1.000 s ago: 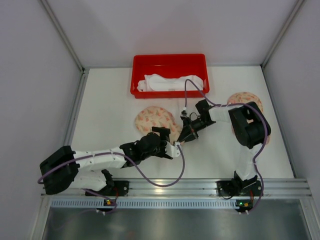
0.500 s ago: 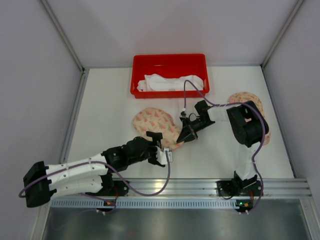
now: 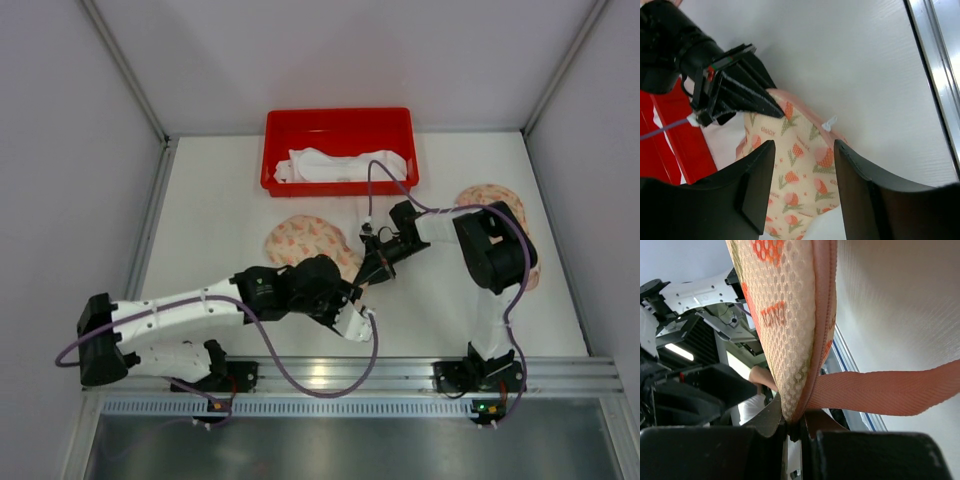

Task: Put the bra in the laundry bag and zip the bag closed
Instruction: Adjust the laundry bag at the center of the board, then zip the laundry bag at the center of the board.

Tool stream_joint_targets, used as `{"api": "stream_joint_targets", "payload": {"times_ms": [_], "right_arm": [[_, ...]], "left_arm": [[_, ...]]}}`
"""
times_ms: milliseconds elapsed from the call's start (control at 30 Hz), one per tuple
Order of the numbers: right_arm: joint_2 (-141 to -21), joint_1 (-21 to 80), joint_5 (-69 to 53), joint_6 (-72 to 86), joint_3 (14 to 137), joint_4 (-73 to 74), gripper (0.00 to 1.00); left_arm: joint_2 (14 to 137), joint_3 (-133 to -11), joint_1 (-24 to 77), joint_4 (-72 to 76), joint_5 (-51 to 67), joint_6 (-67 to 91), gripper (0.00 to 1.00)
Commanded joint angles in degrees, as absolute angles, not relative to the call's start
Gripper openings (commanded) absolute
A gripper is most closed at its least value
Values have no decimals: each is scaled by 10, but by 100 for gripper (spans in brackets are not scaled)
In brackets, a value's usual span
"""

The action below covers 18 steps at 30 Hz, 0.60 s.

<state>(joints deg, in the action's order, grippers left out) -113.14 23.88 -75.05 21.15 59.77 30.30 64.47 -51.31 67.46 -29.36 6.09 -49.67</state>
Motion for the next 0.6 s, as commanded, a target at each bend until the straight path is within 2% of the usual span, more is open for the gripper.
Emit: {"api": "stream_joint_targets", "payload": {"times_ms": [0,133,300,367,567], "right_arm": [[-1136,237,-768,211,613,309,0],[-1142,236,-773,210,615,309,0],[-1141,237,-761,214,614,309,0],[-1143,237,-756,214,614,309,0],[-1154,236,-753,215,615,311,0]], "left_arm": [[700,-584,706,-369,61,-547,56],[745,-616,785,-419,20,-637,53],[839,-692,824,-523,6,-657,45],[874,-710,829,-540,-35,-657,43],[948,-750,830,-576,-76,-642,45]]}}
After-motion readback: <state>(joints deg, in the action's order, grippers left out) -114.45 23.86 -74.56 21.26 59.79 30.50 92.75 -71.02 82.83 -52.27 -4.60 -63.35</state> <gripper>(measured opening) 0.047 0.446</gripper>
